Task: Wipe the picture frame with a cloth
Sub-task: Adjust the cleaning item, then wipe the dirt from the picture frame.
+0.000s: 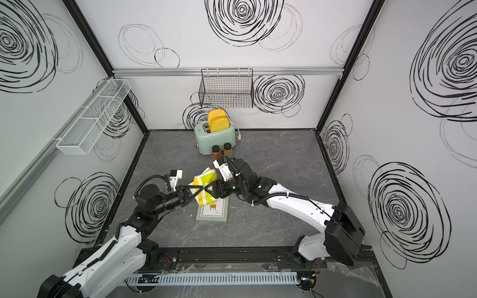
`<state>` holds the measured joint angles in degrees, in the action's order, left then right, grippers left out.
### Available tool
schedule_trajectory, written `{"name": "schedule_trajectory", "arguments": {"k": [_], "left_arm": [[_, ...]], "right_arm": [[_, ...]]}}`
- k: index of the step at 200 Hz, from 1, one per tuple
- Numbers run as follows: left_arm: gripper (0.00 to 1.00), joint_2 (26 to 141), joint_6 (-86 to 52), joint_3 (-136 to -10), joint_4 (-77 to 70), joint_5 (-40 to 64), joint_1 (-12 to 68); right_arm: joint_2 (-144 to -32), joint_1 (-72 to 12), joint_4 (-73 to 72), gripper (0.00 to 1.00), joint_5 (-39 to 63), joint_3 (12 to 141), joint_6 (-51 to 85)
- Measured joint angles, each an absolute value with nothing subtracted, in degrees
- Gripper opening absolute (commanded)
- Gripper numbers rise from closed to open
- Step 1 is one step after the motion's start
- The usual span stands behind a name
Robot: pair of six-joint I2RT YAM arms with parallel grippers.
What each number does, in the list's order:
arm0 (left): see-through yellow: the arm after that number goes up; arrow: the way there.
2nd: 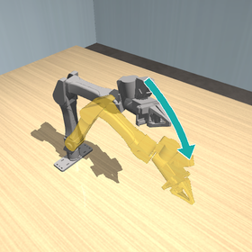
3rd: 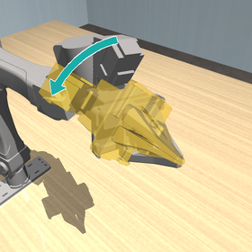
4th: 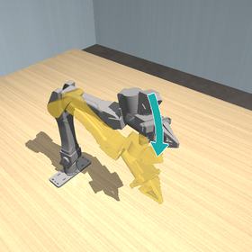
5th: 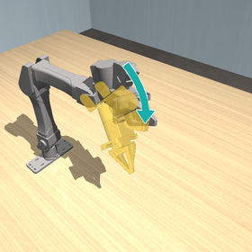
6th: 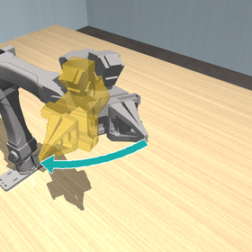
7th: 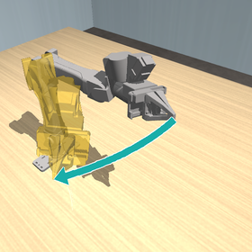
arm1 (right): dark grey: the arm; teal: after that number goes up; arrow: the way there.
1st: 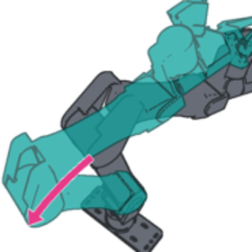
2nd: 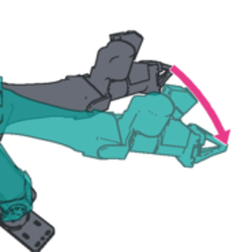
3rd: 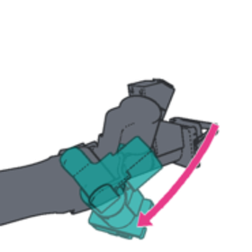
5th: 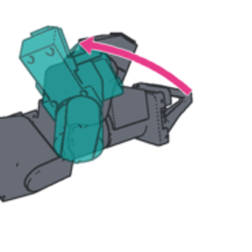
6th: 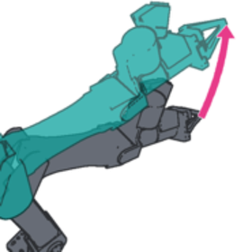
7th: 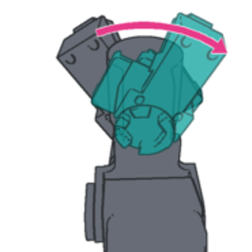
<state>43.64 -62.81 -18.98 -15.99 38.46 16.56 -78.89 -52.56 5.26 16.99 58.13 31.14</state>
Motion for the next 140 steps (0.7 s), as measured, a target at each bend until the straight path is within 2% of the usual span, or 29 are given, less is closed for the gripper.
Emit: {"name": "schedule_trajectory", "arguments": {"k": [26,52,140], "left_arm": [[0.00,43.6,-51.0,-29.7,2.9,29.2,13.3],[0.00,44.1,-42.8,-38.2,14.6,19.5,11.4],[0.00,48.0,-35.3,-40.5,29.7,4.1,13.8]], "right_arm": [[-76.9,-51.2,7.0,0.70,10.5,55.9,30.2],[-78.8,-50.3,10.0,0.67,4.6,55.1,29.7],[-96.8,-53.8,16.5,0.62,-6.3,56.8,30.9]]}}
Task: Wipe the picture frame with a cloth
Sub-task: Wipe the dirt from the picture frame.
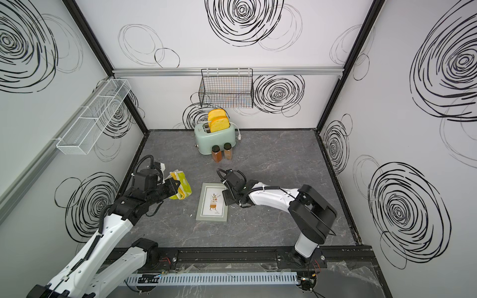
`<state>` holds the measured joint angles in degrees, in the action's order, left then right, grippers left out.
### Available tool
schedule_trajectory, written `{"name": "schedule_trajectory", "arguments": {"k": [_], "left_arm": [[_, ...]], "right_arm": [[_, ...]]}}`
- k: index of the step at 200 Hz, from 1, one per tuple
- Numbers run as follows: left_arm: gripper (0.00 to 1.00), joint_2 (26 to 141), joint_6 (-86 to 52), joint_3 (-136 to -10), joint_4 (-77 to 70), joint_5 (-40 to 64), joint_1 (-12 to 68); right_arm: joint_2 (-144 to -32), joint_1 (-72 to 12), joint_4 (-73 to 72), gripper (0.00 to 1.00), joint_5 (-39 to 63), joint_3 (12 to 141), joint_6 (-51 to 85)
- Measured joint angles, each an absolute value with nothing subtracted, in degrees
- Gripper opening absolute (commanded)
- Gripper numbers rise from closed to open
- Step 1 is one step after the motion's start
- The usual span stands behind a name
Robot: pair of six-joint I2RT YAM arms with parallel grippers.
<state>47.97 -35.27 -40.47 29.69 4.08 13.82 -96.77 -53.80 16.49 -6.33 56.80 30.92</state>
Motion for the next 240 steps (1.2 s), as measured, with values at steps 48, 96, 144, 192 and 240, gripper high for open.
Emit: {"name": "schedule_trajectory", "arguments": {"k": [48,96,144,192,240], "left_arm": [[0.00,50.6,-34.4,-41.2,30.3,1.6,15.7],[0.00,51.2,-34.5,-41.2,30.0,1.2,17.3],[0.00,51.7,-34.9,-40.2,28.8,1.3,18.5],[0.00,53.8,-35.7,-40.1,27.0,1.7,21.6],[0.00,58.9,-37.6,-41.3,20.5,1.9,22.5]], "right_arm": [[-101.1,-54.9,17.6,0.62,-6.6,59.1,31.5],[-103.7,-55.6,17.3,0.61,-6.3,61.2,31.8],[-104.8,-55.7,18.7,0.58,-6.5,63.1,31.7],[-106.9,-55.7,17.6,0.47,-6.0,64.4,32.1],[-106.9,-55.7,16.4,0.42,-6.0,63.9,33.4]]}}
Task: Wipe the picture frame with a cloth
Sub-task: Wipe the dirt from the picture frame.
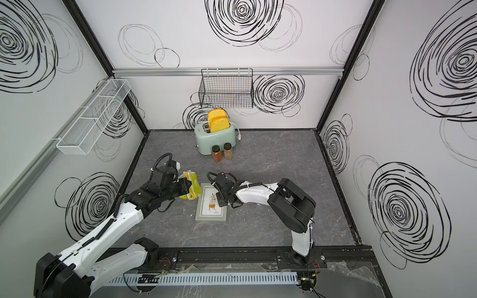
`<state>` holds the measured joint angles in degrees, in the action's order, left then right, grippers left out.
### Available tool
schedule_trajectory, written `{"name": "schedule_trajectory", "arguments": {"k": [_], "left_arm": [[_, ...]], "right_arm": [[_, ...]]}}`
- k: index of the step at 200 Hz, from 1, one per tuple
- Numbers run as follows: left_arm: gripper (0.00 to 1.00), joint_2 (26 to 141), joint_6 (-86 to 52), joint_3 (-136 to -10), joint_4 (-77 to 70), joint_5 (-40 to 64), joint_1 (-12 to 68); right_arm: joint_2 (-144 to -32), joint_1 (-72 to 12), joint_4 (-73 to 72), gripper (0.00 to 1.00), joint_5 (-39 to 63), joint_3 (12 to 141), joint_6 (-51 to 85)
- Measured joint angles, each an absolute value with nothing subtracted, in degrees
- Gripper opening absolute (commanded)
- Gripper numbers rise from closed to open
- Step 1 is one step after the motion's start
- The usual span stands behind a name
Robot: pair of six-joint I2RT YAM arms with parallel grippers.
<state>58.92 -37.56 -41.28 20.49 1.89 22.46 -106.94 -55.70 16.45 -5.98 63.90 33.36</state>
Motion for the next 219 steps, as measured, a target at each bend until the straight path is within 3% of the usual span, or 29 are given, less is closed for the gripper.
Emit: {"name": "schedule_trajectory", "arguments": {"k": [77,135,190,219], "left_arm": [[0.00,75.2,-47.0,-41.3,-3.3,5.7,26.7],[0.00,87.3,-51.7,-41.7,-11.6,6.9,32.6],[0.00,87.5,-51.0,-42.0,-7.3,0.6,32.0],[0.00,81.8,-50.8,-37.0,-3.2,-3.5,25.7]], "right_arm": [[-107.2,-55.6,14.8,0.34,-6.0,63.6,35.0],[-107.7,-55.6,12.4,0.33,-6.0,63.3,36.5],[-107.5,-55.5,10.4,0.33,-6.0,62.3,36.7],[-107.2,-55.3,9.0,0.33,-5.5,61.5,36.7]]}}
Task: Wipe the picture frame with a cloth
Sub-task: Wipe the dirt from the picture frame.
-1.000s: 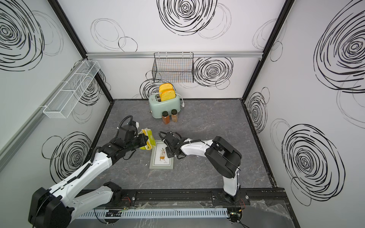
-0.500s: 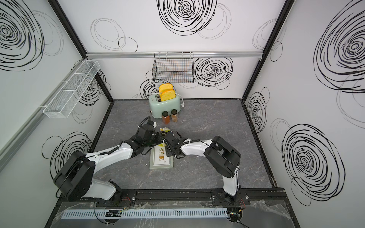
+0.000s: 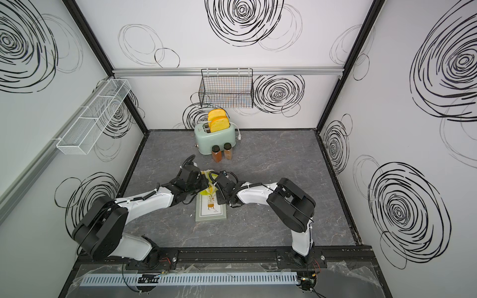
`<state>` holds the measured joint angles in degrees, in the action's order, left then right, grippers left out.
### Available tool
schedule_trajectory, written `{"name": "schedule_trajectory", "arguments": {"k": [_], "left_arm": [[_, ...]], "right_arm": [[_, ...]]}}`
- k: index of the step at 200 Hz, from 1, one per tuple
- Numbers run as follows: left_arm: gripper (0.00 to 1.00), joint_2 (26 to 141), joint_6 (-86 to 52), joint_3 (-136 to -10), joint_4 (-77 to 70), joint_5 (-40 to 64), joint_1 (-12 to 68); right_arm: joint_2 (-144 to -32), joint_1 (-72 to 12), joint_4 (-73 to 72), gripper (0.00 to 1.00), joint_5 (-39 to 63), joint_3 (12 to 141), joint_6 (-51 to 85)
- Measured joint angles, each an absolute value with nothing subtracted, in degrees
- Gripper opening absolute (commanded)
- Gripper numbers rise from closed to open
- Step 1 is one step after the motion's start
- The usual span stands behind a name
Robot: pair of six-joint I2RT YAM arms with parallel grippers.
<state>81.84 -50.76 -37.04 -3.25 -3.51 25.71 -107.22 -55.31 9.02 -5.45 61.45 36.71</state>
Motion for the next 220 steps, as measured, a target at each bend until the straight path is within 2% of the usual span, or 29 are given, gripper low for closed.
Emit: {"name": "schedule_trajectory", "arguments": {"k": [40,96,132,159,185,220], "left_arm": [[0.00,76.7,-50.2,-28.9,1.7,-6.1,15.1],[0.00,76.3,-49.3,-31.9,2.7,-5.0,15.0],[0.00,84.2,-49.3,-41.1,2.5,-6.9,16.6],[0.00,84.7,-49.5,-40.1,2.9,-6.7,18.2],[0.00,78.4,-50.9,-33.8,5.9,-6.6,25.1],[0.00,62.5,-54.2,-28.6,16.2,-6.7,33.3]], "right_arm": [[-106.8,-55.2,7.5,0.33,-5.1,60.4,36.9],[-106.7,-55.0,6.8,0.33,-4.7,60.0,36.9],[-106.7,-54.9,6.8,0.33,-4.4,59.9,36.9],[-106.7,-54.8,6.7,0.33,-4.2,59.9,37.0],[-106.7,-54.2,6.3,0.33,-3.9,59.6,37.3],[-106.3,-53.9,5.8,0.33,-3.8,58.9,38.0]]}}
